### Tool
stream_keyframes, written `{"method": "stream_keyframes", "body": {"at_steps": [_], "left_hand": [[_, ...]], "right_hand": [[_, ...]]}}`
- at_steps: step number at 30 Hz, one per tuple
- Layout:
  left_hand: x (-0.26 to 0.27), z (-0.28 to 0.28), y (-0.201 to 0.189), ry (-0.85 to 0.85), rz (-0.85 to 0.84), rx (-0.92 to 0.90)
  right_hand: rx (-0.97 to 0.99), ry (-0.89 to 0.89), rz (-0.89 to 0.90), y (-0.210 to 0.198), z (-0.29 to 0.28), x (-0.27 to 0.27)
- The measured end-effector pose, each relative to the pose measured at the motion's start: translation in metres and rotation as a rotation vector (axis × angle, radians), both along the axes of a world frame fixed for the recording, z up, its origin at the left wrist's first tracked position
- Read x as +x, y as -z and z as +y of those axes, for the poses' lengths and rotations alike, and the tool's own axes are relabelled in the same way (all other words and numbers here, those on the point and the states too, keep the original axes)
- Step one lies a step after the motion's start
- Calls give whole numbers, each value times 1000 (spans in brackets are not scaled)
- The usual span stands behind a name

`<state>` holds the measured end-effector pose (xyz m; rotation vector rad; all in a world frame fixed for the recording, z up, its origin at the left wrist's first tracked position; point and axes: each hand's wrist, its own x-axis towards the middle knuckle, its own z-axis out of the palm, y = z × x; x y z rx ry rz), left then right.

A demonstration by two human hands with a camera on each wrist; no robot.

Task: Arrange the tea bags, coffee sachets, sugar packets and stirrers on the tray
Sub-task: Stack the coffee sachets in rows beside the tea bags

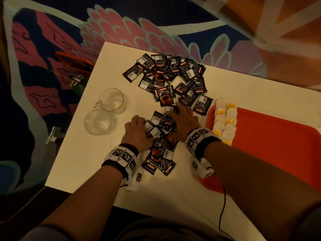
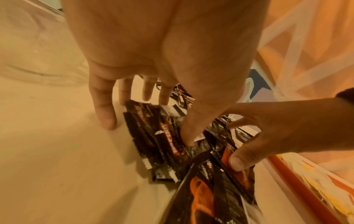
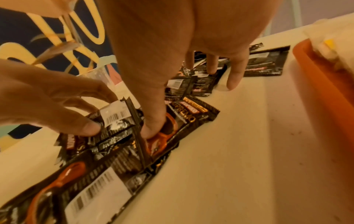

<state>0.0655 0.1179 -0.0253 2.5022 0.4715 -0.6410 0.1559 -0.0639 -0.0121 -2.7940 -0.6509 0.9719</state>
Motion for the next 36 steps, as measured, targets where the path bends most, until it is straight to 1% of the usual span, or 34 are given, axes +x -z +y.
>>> {"method": "stream_keyframes", "body": {"at_steps": [2, 4, 6, 7, 9, 11, 13, 15, 17, 20, 21, 23, 25, 27, 30, 36], "left_hand": [[-7, 5, 1, -11, 21, -30], [-17, 3, -2, -5, 107, -23], [-30, -8, -8, 62, 197, 47], [-36, -15, -12, 110, 216, 105], [-44, -24, -10, 150, 180, 200], [-45, -26, -6, 131, 114, 226], [-42, -24, -5, 107, 64, 181], [-38, -21, -6, 77, 30, 122], [-36, -17, -9, 32, -1, 50], [-36, -7, -11, -58, -14, -68], [-35, -4, -13, -117, -7, -94], [-35, 0, -17, -289, 28, -149], [-34, 0, -17, -474, 39, -234], [-29, -6, -14, -586, 46, -281], [-17, -22, -9, -652, 81, -293], [7, -42, 0, -635, 82, -228]], "right_hand": [[-22, -75, 11, 1, 5, 1], [-40, -119, 10, 4, 7, -1], [-39, -124, 0, 5, 7, -4], [-36, -114, -2, 5, 7, -5], [-34, -103, -20, 4, 6, -6], [-45, -109, -37, 4, 4, -7], [-39, -94, -36, 4, 2, -9], [8, -54, -22, 4, 0, -11], [68, -21, 6, 2, -1, -11], [132, -41, 2, -1, -5, -12], [151, -47, -16, -2, -7, -13], [155, -6, -39, -4, -11, -13], [104, 54, -14, -4, -14, -13], [47, 67, 43, -3, -13, -16], [67, 83, 53, 2, -8, -28], [215, 212, 41, 3, -1, -44]]}}
